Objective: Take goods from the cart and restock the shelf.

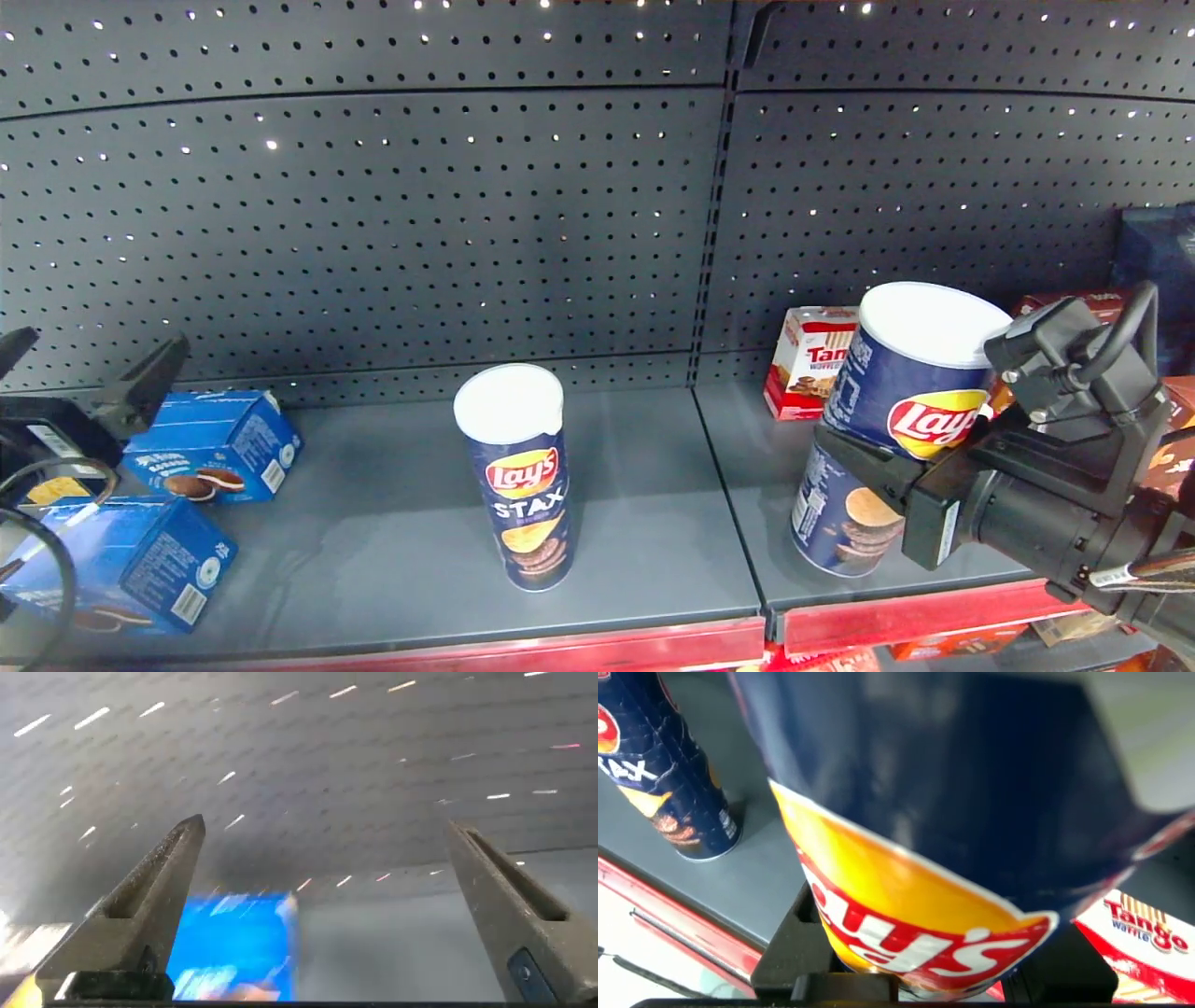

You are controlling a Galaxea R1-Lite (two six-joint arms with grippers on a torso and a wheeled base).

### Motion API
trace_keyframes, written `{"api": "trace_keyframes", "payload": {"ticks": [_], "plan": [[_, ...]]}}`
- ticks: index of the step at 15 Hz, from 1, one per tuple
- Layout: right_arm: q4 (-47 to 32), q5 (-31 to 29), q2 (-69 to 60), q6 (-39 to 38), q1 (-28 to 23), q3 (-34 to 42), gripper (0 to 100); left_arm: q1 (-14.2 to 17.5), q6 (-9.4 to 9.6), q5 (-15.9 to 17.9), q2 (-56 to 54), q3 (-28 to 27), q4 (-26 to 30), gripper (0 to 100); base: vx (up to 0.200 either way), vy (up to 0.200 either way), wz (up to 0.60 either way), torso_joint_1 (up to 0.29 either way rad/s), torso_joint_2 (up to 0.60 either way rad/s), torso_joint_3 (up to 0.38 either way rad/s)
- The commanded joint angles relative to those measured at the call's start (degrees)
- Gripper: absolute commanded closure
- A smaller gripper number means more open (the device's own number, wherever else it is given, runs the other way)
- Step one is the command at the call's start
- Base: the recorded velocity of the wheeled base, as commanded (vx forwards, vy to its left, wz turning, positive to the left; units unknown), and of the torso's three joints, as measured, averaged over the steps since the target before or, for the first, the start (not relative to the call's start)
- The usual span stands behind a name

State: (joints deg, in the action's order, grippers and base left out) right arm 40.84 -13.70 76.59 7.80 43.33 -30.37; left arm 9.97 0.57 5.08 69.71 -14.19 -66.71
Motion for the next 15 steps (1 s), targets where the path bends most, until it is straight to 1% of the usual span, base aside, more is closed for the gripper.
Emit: {"api": "trace_keyframes", "payload": {"ticks": [1,2,3,4,5,6,7,8,9,11,12,13,14,15], "plan": [[0.03,-0.01,-1.01,0.02,0.0,0.4,100,1.1,-2.24,-4.56,-17.5,0.48,13.45,0,0.0,0.0,0.0,0.0,0.0,0.0],[0.03,-0.01,-1.01,0.02,0.0,0.48,100,1.1,-2.24,-4.82,-19.78,0.74,15.64,0,0.0,0.0,0.0,0.0,0.0,0.0],[0.03,-0.01,-1.18,0.02,0.0,0.4,100,1.19,-2.24,-6.4,-27.08,1.01,22.76,0,0.0,0.0,0.0,0.0,0.0,0.0],[0.03,-0.01,-1.45,0.02,0.0,0.4,100,1.1,-2.33,-7.46,-31.03,1.01,27.16,0,0.0,0.0,0.0,0.0,0.0,0.0],[0.03,-0.01,-1.45,0.11,0.0,0.4,100,1.19,-2.33,-8.16,-34.73,1.09,31.29,0,0.0,0.0,0.0,0.0,0.0,0.0],[0.12,-0.01,-1.45,0.11,0.0,0.4,100,1.1,-2.33,-8.34,-36.66,1.18,33.4,0,0.0,0.0,0.0,0.0,0.0,0.0],[0.12,-0.01,-1.62,0.11,0.09,0.22,100,1.19,-2.33,-8.6,-41.58,1.45,39.11,0,0.0,0.0,0.0,0.0,0.0,0.0],[0.12,-0.01,-1.71,0.11,0.0,0.22,100,1.19,-2.33,-8.6,-43.95,1.8,41.92,0,0.0,0.0,0.0,0.0,0.0,0.0],[0.03,-0.01,-2.24,0.11,0.0,0.31,100,1.19,-2.24,-8.86,-48.35,2.76,47.02,0,0.0,0.0,0.0,0.0,0.0,0.0],[0.03,-0.01,-2.85,0.11,0.0,0.66,100,1.28,-2.07,-11.15,-54.5,4.08,53.96,0,0.0,0.0,0.0,0.0,0.0,0.0],[0.03,-0.01,-3.2,0.11,-0.08,1.01,100,1.19,-1.63,-12.03,-57.84,5.4,57.57,0,0.0,0.0,0.0,0.0,0.0,0.0],[0.03,-0.01,-3.29,0.11,-0.17,1.27,100,1.28,-1.28,-12.11,-59.69,6.37,59.32,0,0.0,0.0,0.0,0.0,0.0,0.0],[0.03,-0.01,-3.64,0.11,-0.26,1.63,100,1.37,1.54,-12.29,-63.99,9.27,62.49,0,0.0,0.0,0.0,0.0,0.0,0.0],[0.03,-0.01,-3.64,0.11,-0.35,1.63,100,1.45,2.5,-13.35,-64.52,11.2,62.49,0,0.0,0.0,0.0,0.0,0.0,0.0]]}}
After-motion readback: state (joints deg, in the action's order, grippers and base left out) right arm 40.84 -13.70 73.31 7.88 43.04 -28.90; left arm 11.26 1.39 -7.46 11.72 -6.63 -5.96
